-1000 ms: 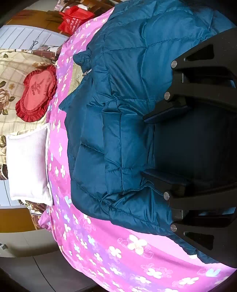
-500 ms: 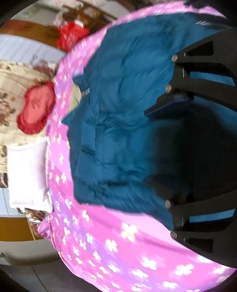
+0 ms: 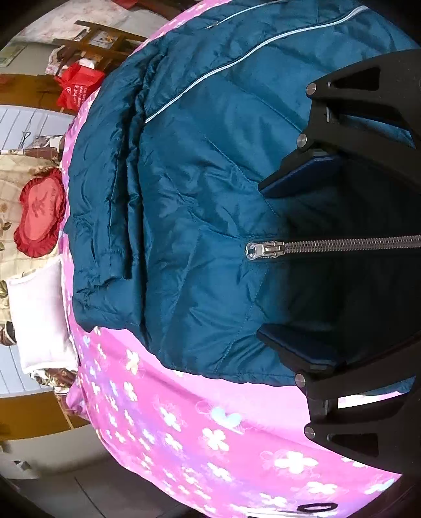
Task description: Fold large clothes
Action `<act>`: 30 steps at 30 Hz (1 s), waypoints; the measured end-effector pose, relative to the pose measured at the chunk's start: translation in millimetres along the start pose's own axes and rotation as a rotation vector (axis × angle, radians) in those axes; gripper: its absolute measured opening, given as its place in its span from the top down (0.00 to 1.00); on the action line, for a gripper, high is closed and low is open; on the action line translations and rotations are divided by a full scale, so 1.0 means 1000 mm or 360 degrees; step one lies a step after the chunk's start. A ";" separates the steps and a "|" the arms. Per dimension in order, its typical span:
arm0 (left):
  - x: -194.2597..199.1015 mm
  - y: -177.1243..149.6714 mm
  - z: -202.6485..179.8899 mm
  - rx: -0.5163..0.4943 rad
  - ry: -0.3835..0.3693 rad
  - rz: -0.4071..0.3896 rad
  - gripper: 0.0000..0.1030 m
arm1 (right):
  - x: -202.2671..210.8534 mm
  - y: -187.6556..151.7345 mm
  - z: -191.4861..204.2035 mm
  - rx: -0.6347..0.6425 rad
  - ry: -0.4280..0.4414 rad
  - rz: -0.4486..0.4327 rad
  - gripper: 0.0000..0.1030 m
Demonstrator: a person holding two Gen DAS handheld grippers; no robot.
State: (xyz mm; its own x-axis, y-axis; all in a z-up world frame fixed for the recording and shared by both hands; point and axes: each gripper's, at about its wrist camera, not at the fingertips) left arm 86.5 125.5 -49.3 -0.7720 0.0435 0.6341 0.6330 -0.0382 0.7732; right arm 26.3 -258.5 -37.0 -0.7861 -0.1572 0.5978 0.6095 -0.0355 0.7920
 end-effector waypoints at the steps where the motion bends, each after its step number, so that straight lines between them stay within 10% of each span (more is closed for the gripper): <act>1: 0.000 -0.001 0.000 0.0000 0.0005 -0.0001 0.20 | -0.010 -0.005 0.000 0.0011 -0.0029 0.0083 0.04; 30: 0.002 -0.003 0.013 0.0157 -0.0085 -0.0016 0.20 | -0.027 -0.016 0.015 0.0169 -0.0238 0.0180 0.00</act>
State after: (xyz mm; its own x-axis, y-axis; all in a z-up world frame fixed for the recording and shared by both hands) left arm 83.7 139.2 -49.9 -0.7757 0.0966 0.6237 0.6301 0.0606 0.7742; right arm 36.1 -238.6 -63.6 -0.7246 -0.0057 0.6892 0.6867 0.0792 0.7226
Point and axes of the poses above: each gripper's, at about its wrist camera, not at the fingertips, and x roughly against the way its jaws point, z to its left, y to its top, and after that the axes turned 12 degrees about -z, right-handed
